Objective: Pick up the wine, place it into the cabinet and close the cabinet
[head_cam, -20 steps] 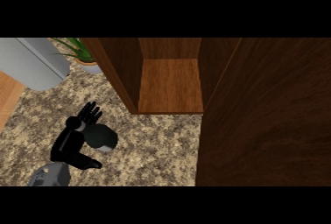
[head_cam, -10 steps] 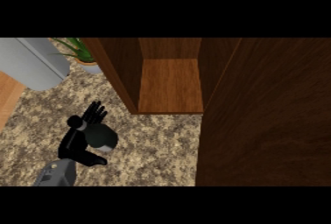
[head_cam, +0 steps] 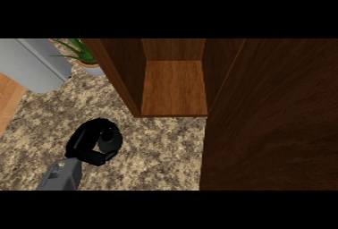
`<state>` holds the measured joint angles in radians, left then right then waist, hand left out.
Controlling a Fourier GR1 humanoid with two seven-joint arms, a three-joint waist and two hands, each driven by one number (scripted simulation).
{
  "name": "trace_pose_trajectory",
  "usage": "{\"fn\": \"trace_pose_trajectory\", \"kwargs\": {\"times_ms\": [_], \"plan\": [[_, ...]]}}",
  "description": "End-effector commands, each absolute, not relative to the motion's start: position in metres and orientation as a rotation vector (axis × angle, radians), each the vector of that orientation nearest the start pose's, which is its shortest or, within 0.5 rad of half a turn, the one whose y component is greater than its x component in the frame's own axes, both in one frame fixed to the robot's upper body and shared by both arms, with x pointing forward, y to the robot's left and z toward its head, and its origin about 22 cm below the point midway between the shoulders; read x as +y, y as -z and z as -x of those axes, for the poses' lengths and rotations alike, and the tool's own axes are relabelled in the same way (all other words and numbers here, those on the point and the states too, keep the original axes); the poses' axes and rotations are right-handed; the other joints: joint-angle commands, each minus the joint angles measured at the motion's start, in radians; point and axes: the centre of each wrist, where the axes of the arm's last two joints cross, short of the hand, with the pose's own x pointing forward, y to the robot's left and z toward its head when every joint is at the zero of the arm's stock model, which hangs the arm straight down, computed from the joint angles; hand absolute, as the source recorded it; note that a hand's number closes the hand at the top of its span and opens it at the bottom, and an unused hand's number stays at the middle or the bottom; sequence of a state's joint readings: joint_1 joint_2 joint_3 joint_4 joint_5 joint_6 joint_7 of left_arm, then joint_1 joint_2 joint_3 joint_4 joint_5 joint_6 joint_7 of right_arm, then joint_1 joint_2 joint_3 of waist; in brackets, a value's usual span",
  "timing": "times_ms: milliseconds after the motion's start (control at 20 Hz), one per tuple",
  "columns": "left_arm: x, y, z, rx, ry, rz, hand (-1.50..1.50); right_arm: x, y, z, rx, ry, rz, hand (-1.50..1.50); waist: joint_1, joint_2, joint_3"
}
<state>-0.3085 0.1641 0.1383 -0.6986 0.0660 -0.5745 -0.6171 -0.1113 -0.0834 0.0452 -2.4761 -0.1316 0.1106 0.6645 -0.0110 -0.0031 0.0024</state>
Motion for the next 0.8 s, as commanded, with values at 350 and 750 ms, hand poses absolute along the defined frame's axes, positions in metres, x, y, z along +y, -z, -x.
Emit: {"fn": "trace_pose_trajectory", "kwargs": {"times_ms": [350,750], "plan": [[0.336,0.113,-0.231,-1.703,-0.025,0.091,1.50,-0.223,-0.213,-0.132,-1.926,-0.254,-0.214,-1.50,0.024,-0.006,-0.001],[0.311,0.098,-0.210,-1.886,-0.059,0.005,1.50,-0.227,-0.215,-0.129,-1.929,-0.284,-0.217,-1.50,0.013,0.000,-0.002]]}}
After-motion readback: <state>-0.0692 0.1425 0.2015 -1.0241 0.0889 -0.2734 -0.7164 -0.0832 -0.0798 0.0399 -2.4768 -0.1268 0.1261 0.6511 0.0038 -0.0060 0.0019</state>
